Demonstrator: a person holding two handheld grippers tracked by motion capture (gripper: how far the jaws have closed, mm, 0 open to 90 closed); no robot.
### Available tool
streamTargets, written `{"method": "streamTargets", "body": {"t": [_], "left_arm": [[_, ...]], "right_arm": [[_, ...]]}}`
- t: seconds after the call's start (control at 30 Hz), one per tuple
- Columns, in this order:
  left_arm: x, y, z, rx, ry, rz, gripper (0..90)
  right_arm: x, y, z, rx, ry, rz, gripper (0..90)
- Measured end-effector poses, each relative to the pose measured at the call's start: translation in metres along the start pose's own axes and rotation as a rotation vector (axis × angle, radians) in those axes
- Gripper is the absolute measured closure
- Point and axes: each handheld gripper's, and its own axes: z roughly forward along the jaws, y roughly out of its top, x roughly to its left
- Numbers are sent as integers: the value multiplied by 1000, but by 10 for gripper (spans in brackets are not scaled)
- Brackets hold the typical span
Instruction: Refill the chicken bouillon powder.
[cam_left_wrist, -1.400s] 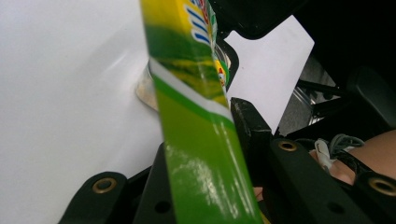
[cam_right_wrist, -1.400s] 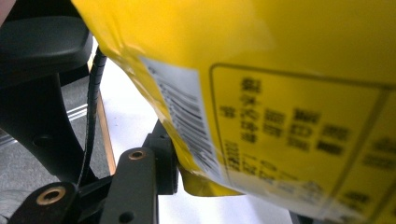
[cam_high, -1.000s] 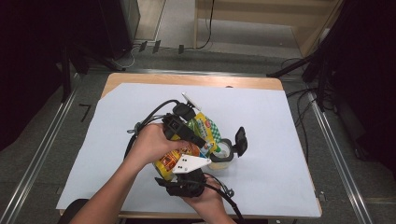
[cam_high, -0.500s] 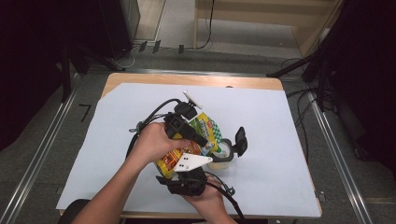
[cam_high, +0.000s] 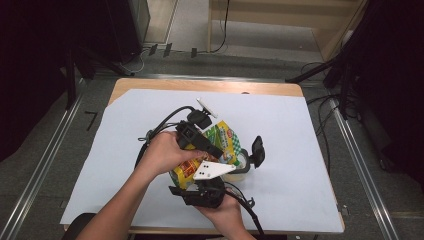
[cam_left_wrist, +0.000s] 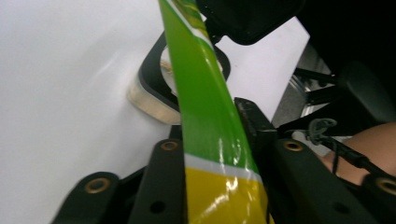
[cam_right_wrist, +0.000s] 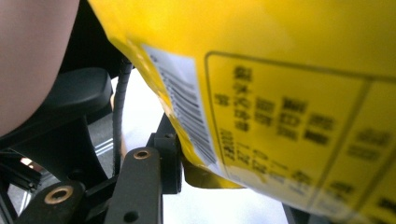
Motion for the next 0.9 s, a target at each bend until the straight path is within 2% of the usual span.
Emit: {"method": "streamTargets", "body": {"t": [0.1,0.23,0.37,0.5,0.6,0.9], "left_arm": [[-1,0,1,9,17,10,821],[-1,1,2,21,30,14,844],[-1,1,2,34,43,13,854],[-1,1,2,25,38,9,853],[-1,2,1,9,32,0,840],[4,4,1,22,25,-15,804]], "right_arm": [[1,-1,1,9,-14,-14,610],[2,-1,2,20,-22,-31,595],[7,-1,5,52,-55,-88,561],[9,-1,5,62,-88,-125,621],[7,0,4,58,-90,-119,625],[7,1,6,47,-55,-68,626]]}}
